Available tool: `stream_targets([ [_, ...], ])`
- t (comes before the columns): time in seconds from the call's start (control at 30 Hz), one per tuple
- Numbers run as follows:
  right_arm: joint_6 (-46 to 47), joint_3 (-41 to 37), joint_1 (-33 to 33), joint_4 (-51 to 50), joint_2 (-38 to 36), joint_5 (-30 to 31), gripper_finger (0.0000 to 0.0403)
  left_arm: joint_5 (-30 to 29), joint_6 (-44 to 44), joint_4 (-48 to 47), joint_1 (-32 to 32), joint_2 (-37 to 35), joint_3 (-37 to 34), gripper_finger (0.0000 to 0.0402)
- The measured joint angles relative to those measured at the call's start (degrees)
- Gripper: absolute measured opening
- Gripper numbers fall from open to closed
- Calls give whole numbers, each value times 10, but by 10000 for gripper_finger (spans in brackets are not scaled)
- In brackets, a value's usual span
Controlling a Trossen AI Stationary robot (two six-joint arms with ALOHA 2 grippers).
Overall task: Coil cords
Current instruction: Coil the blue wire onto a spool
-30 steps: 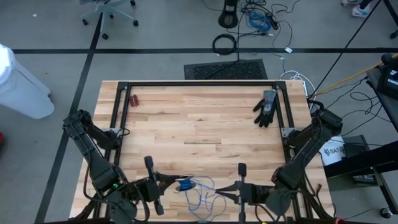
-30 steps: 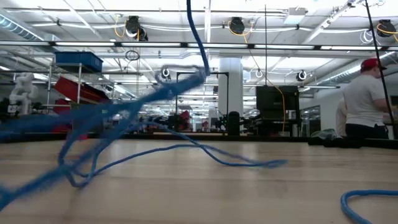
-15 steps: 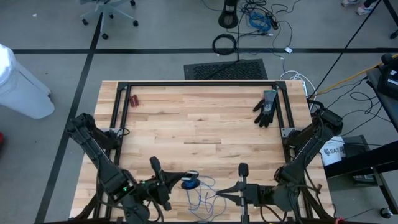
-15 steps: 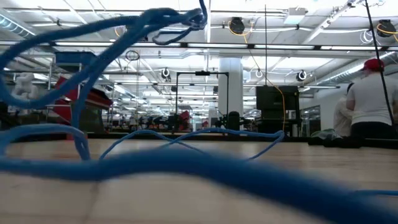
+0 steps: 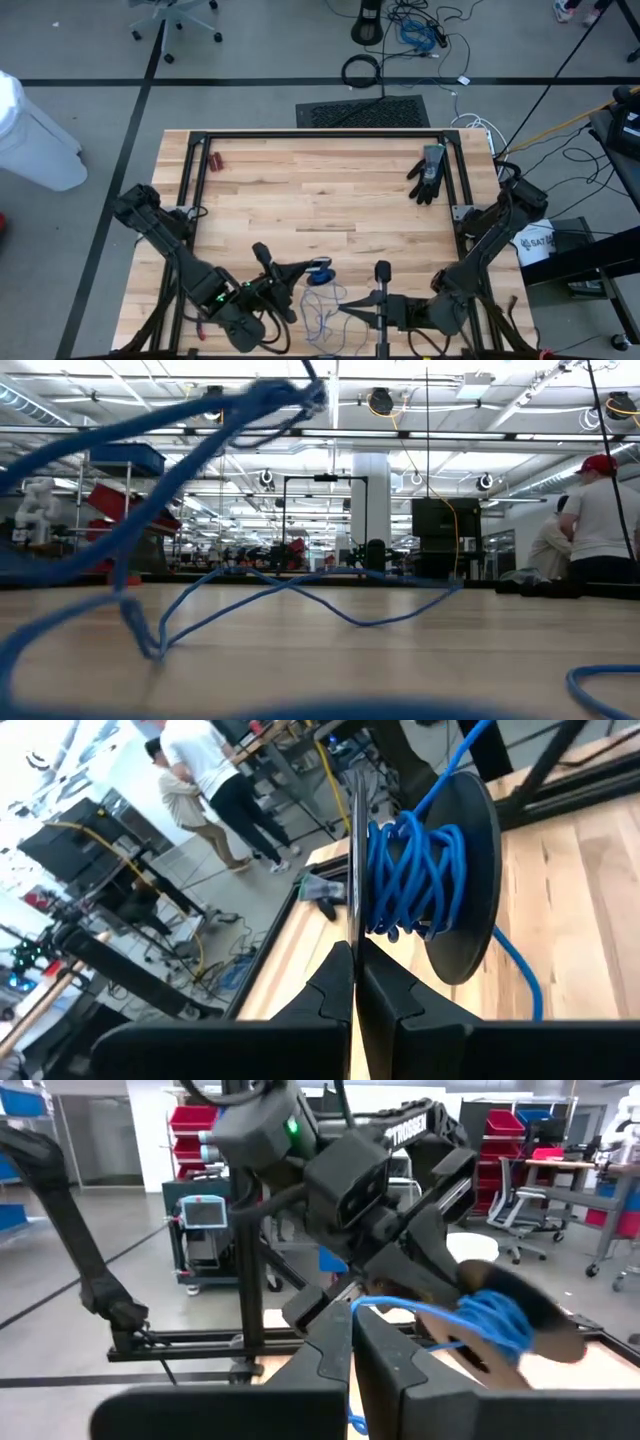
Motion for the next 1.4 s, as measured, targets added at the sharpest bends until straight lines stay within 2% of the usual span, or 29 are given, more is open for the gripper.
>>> stream_targets([
  [0.37,-43,0,-32,62,40,0,0,-3,-2,42,9,0,0,6],
  [0.6,-56,0,-48,87,53,0,0,-3,27,111,14,26,0,6],
  [0.77,-55,0,-61,89,66,0,0,-7,28,140,20,36,0,6],
  [1.0,-59,0,-69,89,77,4,0,-57,13,150,17,36,0,6],
  [1.4,-68,0,-71,44,77,3,15,-47,13,210,7,34,0,6],
])
